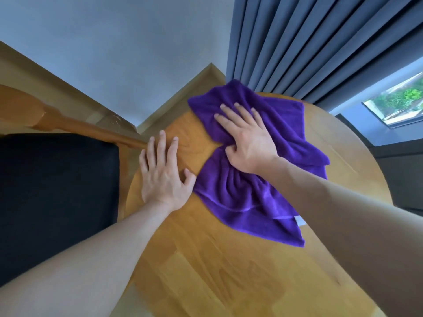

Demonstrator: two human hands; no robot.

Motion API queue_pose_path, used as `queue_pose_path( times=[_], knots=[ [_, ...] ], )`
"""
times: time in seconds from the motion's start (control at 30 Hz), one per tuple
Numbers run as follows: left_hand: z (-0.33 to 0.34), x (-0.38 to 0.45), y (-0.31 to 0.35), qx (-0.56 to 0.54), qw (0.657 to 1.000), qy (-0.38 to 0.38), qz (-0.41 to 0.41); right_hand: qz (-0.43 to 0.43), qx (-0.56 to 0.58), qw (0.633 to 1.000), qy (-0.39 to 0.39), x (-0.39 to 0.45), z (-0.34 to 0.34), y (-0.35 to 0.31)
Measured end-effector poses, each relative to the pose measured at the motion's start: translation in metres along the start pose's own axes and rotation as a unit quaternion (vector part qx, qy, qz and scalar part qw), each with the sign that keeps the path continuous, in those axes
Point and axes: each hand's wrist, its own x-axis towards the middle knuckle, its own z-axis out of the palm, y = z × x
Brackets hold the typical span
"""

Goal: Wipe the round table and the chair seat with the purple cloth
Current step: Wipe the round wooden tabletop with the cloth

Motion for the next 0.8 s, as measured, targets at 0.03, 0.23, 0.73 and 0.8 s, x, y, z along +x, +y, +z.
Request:
queue_pose_path(
  times=[0.03,0.23,0.73,0.8],
  knots=[
    [0.0,-0.001,0.0,-0.001,1.0,-0.001,-0.001,0.047,0.017,0.999,0.02,0.004,0.004,-0.014],
    [-0.002,0.001,0.005,0.004,1.0,-0.007,-0.006,0.057,0.025,0.998,0.019,-0.013,0.029,-0.069],
    [-0.004,0.006,0.012,-0.009,1.0,-0.007,-0.004,0.143,0.034,0.989,0.035,0.021,0.006,-0.04],
    [-0.003,0.006,0.011,-0.007,1.0,-0.01,-0.005,0.12,0.016,0.992,0.02,0.012,0.015,-0.058]
  ],
)
